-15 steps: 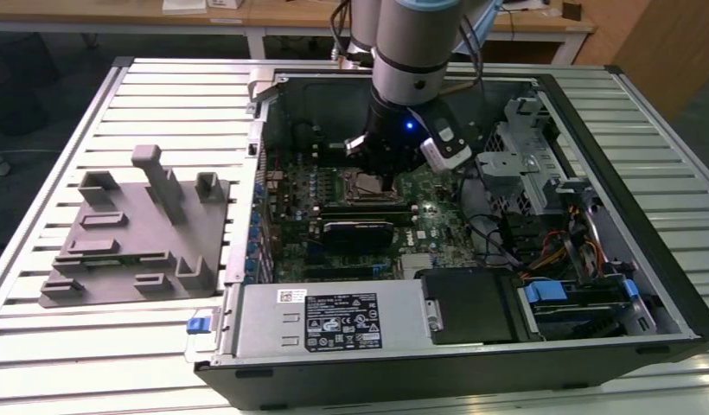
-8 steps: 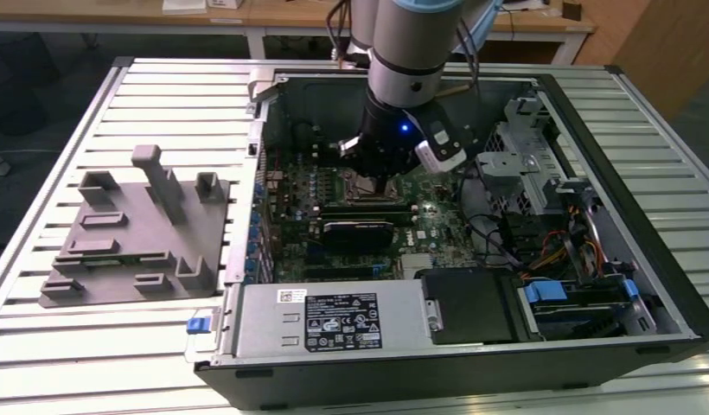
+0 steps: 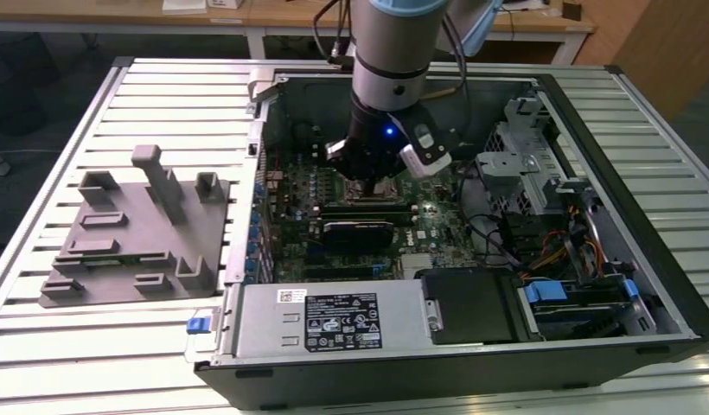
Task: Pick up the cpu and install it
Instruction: 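Install the second cpu locking lever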
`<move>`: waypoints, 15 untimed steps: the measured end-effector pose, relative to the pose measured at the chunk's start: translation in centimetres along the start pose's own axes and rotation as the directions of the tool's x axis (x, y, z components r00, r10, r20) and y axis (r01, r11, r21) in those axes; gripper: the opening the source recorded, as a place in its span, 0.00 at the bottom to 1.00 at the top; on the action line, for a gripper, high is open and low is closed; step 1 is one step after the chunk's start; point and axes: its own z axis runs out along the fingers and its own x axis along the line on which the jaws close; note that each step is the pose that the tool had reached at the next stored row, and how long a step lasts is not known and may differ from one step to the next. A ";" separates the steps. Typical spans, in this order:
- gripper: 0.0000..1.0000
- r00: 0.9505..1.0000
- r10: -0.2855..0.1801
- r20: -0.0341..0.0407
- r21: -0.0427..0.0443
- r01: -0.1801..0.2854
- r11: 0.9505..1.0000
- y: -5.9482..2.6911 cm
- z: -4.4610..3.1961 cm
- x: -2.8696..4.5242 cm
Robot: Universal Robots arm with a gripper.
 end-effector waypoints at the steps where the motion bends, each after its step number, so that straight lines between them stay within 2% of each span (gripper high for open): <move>1: 0.11 1.000 0.000 0.000 0.000 0.000 1.000 0.01 0.14 0.20; 11: 0.11 1.000 0.000 0.000 -0.003 0.000 1.000 -0.18 1.79 0.42; 15: 0.11 1.000 -0.001 0.001 -0.014 0.001 1.000 -0.41 2.02 0.48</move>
